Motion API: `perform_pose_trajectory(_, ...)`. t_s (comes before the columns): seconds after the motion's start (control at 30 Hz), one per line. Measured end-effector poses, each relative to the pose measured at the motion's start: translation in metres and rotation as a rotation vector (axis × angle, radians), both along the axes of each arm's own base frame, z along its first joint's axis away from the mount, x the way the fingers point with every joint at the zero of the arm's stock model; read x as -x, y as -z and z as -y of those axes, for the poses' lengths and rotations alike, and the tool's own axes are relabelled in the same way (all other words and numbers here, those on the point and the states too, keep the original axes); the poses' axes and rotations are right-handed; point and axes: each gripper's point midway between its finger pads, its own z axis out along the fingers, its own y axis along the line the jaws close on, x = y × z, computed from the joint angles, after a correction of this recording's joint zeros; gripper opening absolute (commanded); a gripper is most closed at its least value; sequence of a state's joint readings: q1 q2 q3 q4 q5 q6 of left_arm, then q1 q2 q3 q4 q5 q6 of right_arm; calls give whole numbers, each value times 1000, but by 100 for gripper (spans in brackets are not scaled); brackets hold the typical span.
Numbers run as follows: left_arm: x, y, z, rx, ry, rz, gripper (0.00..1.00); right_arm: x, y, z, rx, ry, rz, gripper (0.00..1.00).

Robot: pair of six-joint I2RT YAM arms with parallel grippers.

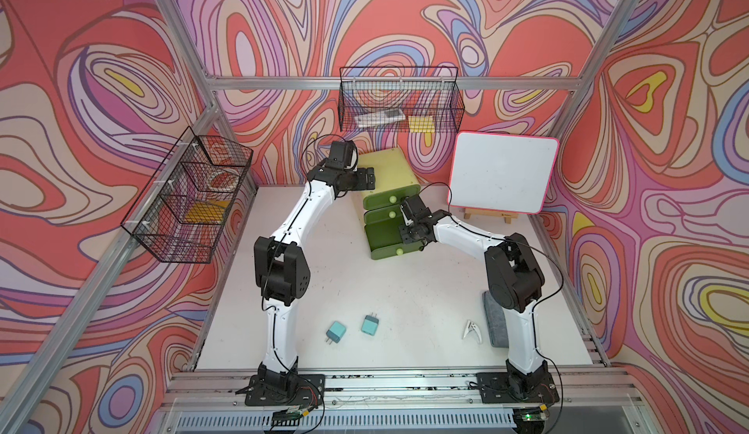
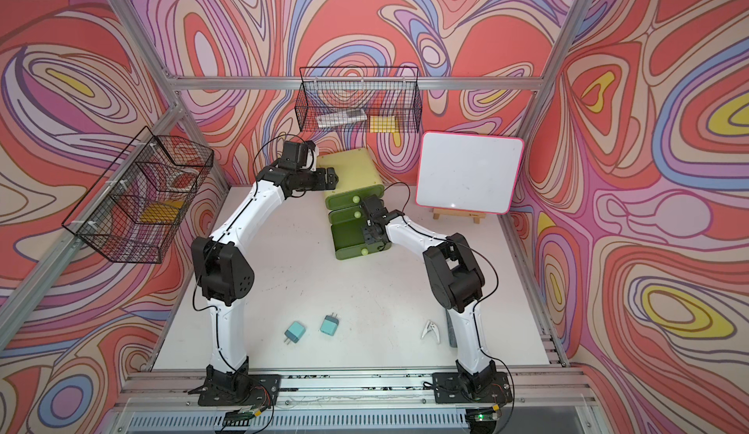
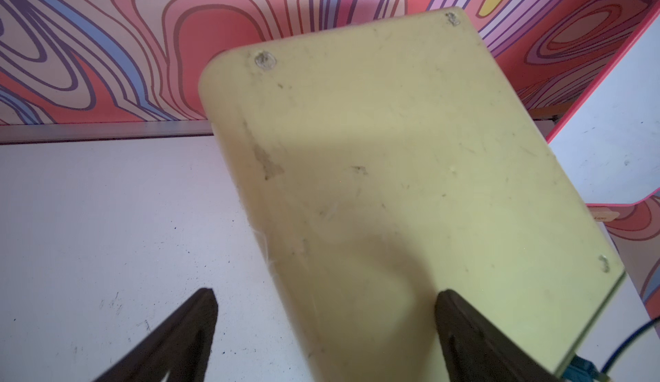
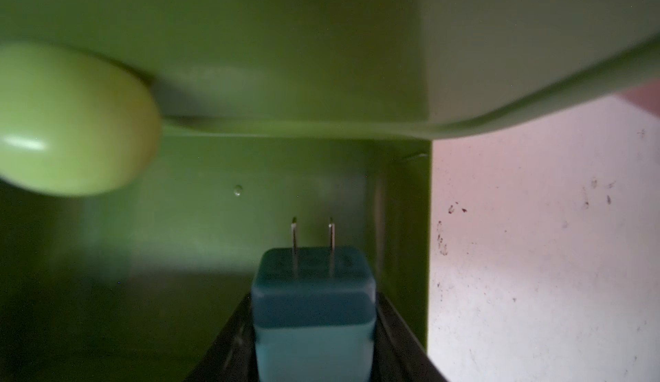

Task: Place the plugs into the drawer by color
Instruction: Place the plug in the drawer, then pick up the plug from the center of the board.

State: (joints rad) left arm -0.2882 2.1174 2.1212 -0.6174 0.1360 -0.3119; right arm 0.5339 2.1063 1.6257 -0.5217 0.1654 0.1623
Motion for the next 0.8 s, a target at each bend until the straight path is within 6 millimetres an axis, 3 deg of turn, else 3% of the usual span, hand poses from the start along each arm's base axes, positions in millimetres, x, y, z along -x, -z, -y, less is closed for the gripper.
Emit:
perform_pose_trajectory(0.17,0,0,0,0,0,0,94,1,-4,1,-3,-4,0,63)
perform_pose_trajectory(0.33,0,0,0,0,-1,0,94,17,-30,-5,-68,-56,14,64)
perform_pose_trajectory(0.43,0,0,0,0,-1,0,94,52,-55,-11,-103,-125,50,65)
perform_pose_trajectory(0.57,0,0,0,0,-1,0,94,126,-75,-61,-129,-325,100,67)
perform_pose_trajectory(0.7,0,0,-1,0,-1,0,94,209,-49,-118,-97,-539,62,73)
perform_pose_trajectory(0.8,0,0,-1,0,-1,0,94,243,-22,-136,-42,-594,23,76)
